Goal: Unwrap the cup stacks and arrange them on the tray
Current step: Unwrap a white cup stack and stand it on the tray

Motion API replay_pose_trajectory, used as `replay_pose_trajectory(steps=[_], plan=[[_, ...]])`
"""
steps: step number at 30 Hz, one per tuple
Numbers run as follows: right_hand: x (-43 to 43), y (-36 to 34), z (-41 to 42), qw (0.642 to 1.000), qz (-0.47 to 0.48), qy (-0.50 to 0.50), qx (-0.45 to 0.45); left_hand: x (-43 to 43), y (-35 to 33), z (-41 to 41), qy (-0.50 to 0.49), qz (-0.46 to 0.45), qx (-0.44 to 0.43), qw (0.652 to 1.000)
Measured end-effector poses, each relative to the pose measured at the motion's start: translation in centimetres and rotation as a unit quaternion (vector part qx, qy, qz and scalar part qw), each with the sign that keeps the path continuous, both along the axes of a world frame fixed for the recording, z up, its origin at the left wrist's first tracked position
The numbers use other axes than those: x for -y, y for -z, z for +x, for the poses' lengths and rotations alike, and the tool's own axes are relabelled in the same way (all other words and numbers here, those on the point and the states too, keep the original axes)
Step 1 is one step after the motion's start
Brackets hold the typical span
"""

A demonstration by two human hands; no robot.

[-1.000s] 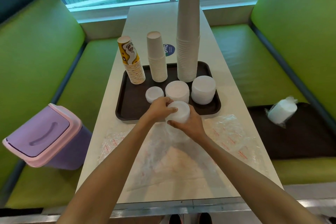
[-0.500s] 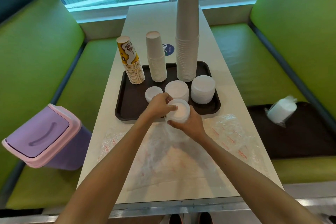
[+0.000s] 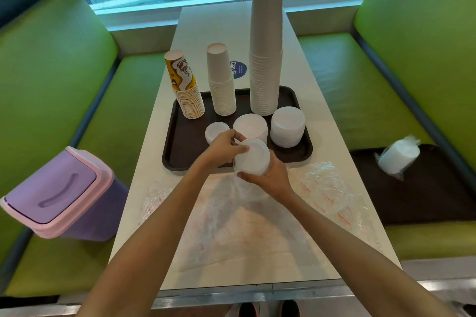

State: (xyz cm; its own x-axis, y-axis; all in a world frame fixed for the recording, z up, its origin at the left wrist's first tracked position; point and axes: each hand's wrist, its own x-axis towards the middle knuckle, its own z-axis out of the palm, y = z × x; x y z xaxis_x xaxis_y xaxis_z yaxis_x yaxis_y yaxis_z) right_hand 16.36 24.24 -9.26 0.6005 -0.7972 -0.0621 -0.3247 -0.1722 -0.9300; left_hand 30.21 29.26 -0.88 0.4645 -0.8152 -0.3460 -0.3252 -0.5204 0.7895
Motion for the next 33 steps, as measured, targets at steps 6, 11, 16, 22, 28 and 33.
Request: replay_pose_trajectory(steps=[6, 11, 16, 22, 28, 33], plan=[[0.3, -0.2, -0.2, 1.000, -0.004, -0.012, 0.012, -0.8, -0.8, 1.2, -0.073, -0.024, -0.165, 0.983], [0.2, -0.6, -0.3, 1.000, -0.002, -0.006, 0.004, -1.4, -1.2, 3.7, -0.171, -0.086, -0.261, 0.946], [0.1, -0.5, -0.5, 1.000, 0.000, -0.009, 0.003, -0.7, 0.3, 6.6, -0.335, -0.142, -0.237, 0.901], [0.3, -0.7, -0.2, 1.000, -0.010, -0.011, 0.000, 1.1, 3.7, 9.1, -0.392, -0.083, -0.107, 0.910], [0.3, -0.5, -0.3, 1.000, -0.021, -0.015, -0.011, 3.5, 5.5, 9.4, -0.372, -0.046, -0.044, 0.926], [0.4, -0.4, -0.4, 1.000, -0.023, -0.017, -0.012, 4.7, 6.0, 9.0, -0.349, -0.016, 0.013, 0.937]])
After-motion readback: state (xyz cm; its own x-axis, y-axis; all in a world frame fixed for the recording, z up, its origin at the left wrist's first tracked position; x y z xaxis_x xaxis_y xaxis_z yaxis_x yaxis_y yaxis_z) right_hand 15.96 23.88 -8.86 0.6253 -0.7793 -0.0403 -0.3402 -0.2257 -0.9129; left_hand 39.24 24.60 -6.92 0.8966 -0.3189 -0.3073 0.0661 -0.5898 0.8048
